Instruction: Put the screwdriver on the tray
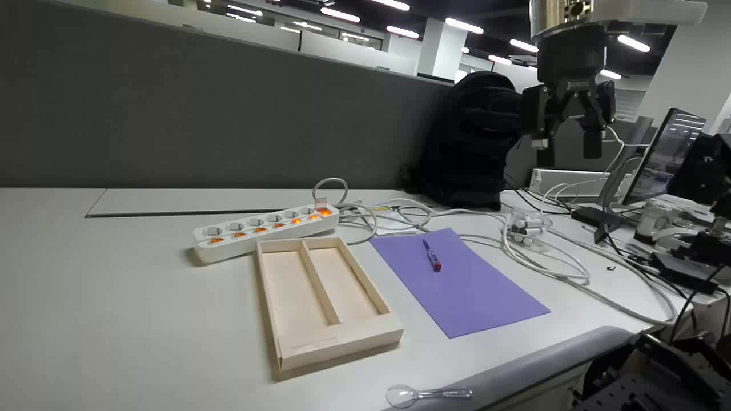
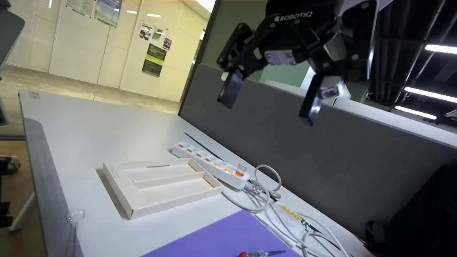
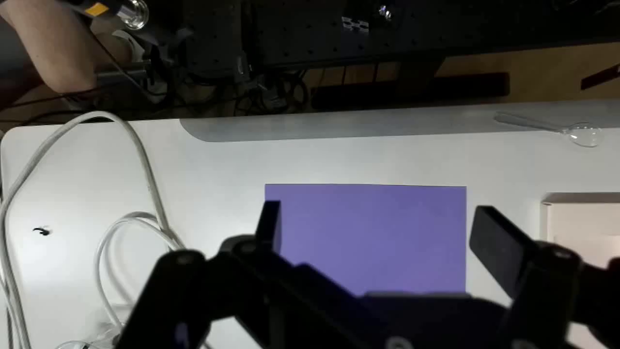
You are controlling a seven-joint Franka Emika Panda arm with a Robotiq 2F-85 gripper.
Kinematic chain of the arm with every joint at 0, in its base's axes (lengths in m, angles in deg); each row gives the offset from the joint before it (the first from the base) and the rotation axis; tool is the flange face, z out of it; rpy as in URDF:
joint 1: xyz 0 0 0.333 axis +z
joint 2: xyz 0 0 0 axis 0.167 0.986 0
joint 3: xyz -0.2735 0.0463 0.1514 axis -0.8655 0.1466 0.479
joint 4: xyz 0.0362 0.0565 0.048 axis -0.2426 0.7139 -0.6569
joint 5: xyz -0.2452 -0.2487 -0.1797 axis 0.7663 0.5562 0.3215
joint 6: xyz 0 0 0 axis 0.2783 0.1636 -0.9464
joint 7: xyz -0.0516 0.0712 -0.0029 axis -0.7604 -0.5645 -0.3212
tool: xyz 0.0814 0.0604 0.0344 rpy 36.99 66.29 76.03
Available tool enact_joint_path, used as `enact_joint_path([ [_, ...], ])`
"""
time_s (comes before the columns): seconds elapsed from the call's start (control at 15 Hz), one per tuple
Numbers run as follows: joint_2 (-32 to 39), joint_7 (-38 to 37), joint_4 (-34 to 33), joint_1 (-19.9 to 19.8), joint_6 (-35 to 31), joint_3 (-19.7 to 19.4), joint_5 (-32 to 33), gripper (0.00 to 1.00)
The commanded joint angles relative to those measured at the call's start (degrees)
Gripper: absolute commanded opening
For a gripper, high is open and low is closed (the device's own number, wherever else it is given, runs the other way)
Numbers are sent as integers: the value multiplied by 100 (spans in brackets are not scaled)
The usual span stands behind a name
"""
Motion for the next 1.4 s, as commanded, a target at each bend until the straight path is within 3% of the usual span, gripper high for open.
enact_joint_path([
  [0.0, -1, -26, -9, 82, 21, -75, 25, 100],
  [0.8, 48, -72, -18, 64, -69, -99, 8, 100],
  [1.33, 981, -921, -42, -240, -2080, -326, -116, 100],
])
